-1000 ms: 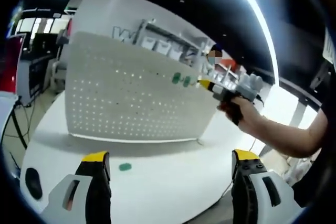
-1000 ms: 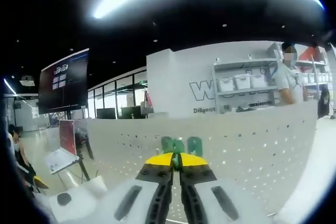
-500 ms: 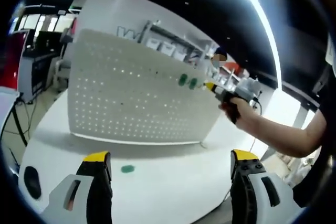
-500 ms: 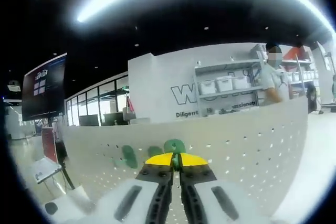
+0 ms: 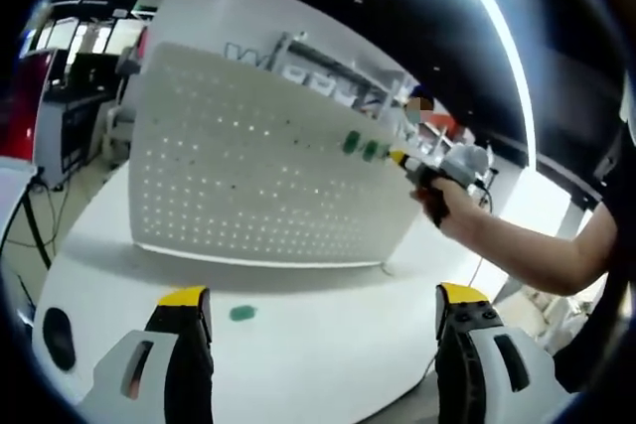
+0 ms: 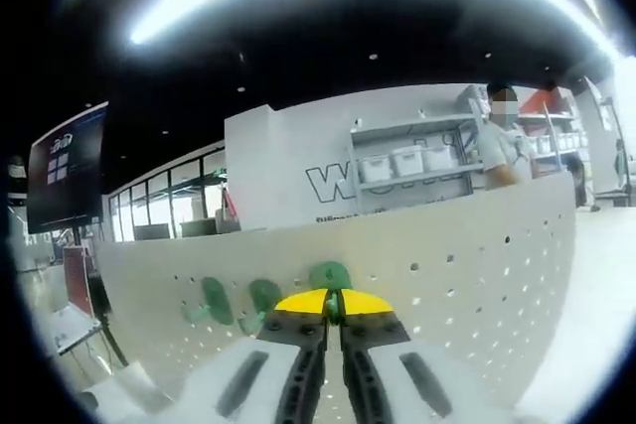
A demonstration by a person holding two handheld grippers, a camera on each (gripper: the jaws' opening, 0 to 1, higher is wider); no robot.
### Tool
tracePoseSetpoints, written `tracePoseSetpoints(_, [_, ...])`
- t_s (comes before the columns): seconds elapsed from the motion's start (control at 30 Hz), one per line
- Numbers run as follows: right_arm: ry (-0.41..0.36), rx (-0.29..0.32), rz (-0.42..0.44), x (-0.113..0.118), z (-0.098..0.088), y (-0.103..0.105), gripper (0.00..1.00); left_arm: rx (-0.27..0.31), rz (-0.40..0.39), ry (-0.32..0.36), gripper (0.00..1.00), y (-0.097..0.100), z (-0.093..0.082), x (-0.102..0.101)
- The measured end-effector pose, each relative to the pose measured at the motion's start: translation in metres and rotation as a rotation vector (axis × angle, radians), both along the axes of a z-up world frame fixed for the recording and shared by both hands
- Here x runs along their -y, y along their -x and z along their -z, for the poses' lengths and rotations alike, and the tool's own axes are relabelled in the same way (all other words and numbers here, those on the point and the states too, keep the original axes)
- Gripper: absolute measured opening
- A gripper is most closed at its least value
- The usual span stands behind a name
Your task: Insert the hook assembly into the mounting plate slot until the hook locks in place.
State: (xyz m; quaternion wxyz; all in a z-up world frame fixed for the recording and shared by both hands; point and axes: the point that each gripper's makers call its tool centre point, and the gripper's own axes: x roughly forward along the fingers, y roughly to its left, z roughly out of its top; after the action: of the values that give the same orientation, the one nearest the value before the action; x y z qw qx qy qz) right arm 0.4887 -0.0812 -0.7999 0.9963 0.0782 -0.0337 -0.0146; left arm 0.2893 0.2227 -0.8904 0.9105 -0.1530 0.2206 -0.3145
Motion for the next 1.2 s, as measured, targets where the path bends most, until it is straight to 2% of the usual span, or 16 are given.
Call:
tracePoseSetpoints(0.37, [0.029,0.018,0.033,0.001,0.004,-0.002,0.01,-0.013,-0.006,0.006,0.93,-0.001,0.004,-0.001])
tracePoseSetpoints(0.47, [0.001,0.01,0.033,0.003,0.007,-0.005,0.01,-0.017,-0.007,0.005,0.93,-0.001,0.006,-0.002])
tracePoseSetpoints(0.73, [0.049,0.003,0.044,0.001,0.008,-0.005,0.01,-0.026,-0.003,0.004,0.93,-0.002,0.008,-0.002])
tracePoseSetpoints(0.9, [0.017,-0.008,0.042,0.002,0.007,-0.007,0.02,-0.028,-0.007,0.008,0.93,-0.003,0.007,-0.004])
tracePoseSetpoints(1.2, [0.009,-0.021,0.019,-0.004,0.006,-0.005,0.1,-0.032,-0.021,0.003,0.92,-0.002,0.01,-0.013])
